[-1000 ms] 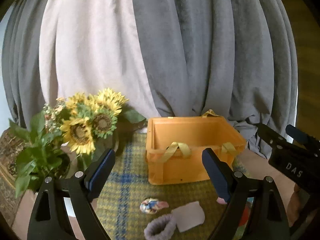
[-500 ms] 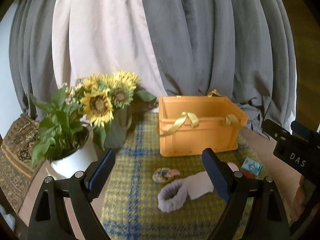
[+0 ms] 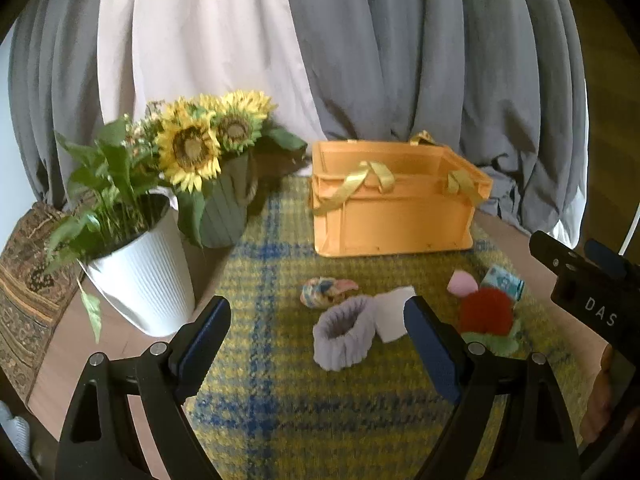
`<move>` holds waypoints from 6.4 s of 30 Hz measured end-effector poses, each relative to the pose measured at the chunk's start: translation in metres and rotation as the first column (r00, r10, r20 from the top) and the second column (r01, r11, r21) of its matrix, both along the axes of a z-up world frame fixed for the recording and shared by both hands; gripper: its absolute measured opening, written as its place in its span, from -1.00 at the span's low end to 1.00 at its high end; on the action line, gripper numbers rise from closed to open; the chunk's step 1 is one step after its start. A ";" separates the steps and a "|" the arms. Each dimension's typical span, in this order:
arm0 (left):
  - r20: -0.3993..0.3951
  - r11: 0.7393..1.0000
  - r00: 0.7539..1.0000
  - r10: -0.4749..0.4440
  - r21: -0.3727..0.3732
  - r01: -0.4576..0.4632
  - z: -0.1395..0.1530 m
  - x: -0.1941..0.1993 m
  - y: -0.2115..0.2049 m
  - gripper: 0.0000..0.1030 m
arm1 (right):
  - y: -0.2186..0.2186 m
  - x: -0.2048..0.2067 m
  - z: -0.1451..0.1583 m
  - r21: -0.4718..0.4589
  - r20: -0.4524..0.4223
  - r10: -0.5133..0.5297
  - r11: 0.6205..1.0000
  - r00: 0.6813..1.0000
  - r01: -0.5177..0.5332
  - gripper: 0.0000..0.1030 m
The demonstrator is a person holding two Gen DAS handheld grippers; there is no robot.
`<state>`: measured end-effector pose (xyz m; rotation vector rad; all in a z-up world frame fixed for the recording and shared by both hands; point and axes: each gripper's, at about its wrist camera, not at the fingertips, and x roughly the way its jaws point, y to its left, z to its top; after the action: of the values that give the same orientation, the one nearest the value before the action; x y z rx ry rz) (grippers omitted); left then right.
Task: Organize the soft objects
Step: 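Withdraw both tools from the crate back toward the remaining toys, then grasp the red pompom flower toy with the right tool, then grasp the lavender knit sock with the left tool, then carry the lavender sock with the left tool while the right tool carries the pompom toy over the crate, then open the left tool to drop the sock while the right tool drops the pompom toy into the crate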
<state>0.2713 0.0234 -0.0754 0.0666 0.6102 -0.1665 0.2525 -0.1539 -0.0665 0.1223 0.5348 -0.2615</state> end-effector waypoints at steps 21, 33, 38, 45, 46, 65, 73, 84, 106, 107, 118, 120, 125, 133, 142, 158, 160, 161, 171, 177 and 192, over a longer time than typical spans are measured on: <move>-0.127 0.997 0.991 -0.038 0.062 0.046 -0.073 0.037 -0.019 0.71 | -0.013 0.029 -0.077 0.025 -0.194 -0.019 0.999 0.981 0.024 0.75; -0.177 0.996 0.982 -0.064 0.043 0.072 -0.099 0.066 -0.030 0.57 | -0.023 0.053 -0.108 0.039 -0.262 -0.017 0.999 0.965 0.028 0.74; -0.212 0.997 0.975 -0.069 0.019 0.075 -0.109 0.073 -0.031 0.40 | -0.024 0.061 -0.118 0.039 -0.283 -0.006 0.999 0.959 0.018 0.71; -0.226 0.997 0.972 -0.066 0.024 0.073 -0.114 0.076 -0.033 -0.02 | -0.026 0.071 -0.128 0.043 -0.302 0.010 0.999 0.953 0.003 0.49; -0.224 0.997 0.973 -0.061 0.028 0.069 -0.114 0.076 -0.034 -0.08 | -0.026 0.072 -0.129 0.046 -0.305 0.015 0.999 0.952 -0.001 0.45; -0.225 0.999 0.974 -0.041 0.018 0.046 -0.102 0.057 -0.042 -0.52 | -0.027 0.064 -0.128 0.028 -0.308 0.062 0.998 0.949 -0.056 -0.23; -0.176 0.999 0.983 -0.043 -0.009 0.042 -0.077 0.041 -0.048 -0.52 | -0.035 0.051 -0.105 0.048 -0.266 0.070 0.997 0.961 -0.059 -0.23; -0.102 0.997 0.993 -0.051 -0.058 0.045 -0.037 0.026 -0.052 -0.52 | -0.037 0.030 -0.063 0.066 -0.177 0.092 0.994 0.980 -0.082 -0.23; 0.052 0.993 0.996 -0.073 -0.093 0.078 0.019 0.022 -0.063 -0.52 | -0.040 0.018 -0.005 0.038 -0.026 0.100 0.994 0.995 -0.099 -0.23; 0.058 0.993 0.996 -0.073 -0.094 0.078 0.021 0.022 -0.063 -0.52 | -0.040 0.018 -0.003 0.036 -0.020 0.099 0.994 0.995 -0.099 -0.23; 0.125 0.991 0.990 -0.069 -0.110 0.082 0.040 0.035 -0.069 -0.52 | -0.044 0.028 0.017 0.025 0.053 0.102 0.994 0.993 -0.103 -0.23; 0.132 0.990 0.989 -0.068 -0.116 0.083 0.043 0.038 -0.070 -0.52 | -0.046 0.031 0.020 0.022 0.066 0.102 0.994 0.993 -0.104 -0.23; 0.164 0.989 0.984 -0.064 -0.123 0.084 0.052 0.046 -0.073 -0.52 | -0.049 0.039 0.029 0.018 0.101 0.104 0.994 0.989 -0.106 -0.23; 0.204 0.988 0.977 -0.063 -0.127 0.090 0.062 0.061 -0.077 -0.52 | -0.052 0.054 0.039 0.008 0.144 0.114 0.993 0.983 -0.117 -0.23; 0.251 0.988 0.966 -0.061 -0.122 0.094 0.078 0.087 -0.080 -0.52 | -0.056 0.080 0.051 0.011 0.180 0.124 0.992 0.976 -0.128 -0.23; 0.295 0.991 0.954 -0.045 -0.109 0.081 0.089 0.137 -0.087 -0.52 | -0.066 0.129 0.066 -0.015 0.228 0.132 0.991 0.965 -0.132 -0.23; 0.288 0.991 0.957 -0.047 -0.108 0.081 0.089 0.145 -0.089 -0.52 | -0.066 0.135 0.066 -0.015 0.226 0.134 0.991 0.965 -0.134 -0.23; 0.284 0.991 0.958 -0.047 -0.106 0.080 0.088 0.149 -0.091 -0.52 | -0.067 0.139 0.066 -0.018 0.233 0.143 0.990 0.962 -0.143 -0.23; 0.224 0.990 0.973 -0.050 -0.120 0.078 0.079 0.189 -0.096 -0.52 | -0.072 0.176 0.058 -0.006 0.193 0.168 0.985 0.967 -0.170 -0.22; 0.203 0.992 0.978 -0.052 -0.101 0.074 0.072 0.211 -0.102 -0.52 | -0.075 0.201 0.049 0.007 0.153 0.177 0.984 0.972 -0.180 -0.22; 0.089 0.994 0.993 -0.081 -0.064 0.087 0.042 0.255 -0.117 -0.52 | -0.083 0.251 0.020 0.034 0.026 0.200 0.979 0.979 -0.201 -0.22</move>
<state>0.5261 -0.0937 -0.0338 0.0334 0.5158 -0.2642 0.5036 -0.2367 -0.0465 0.1052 0.5254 -0.0537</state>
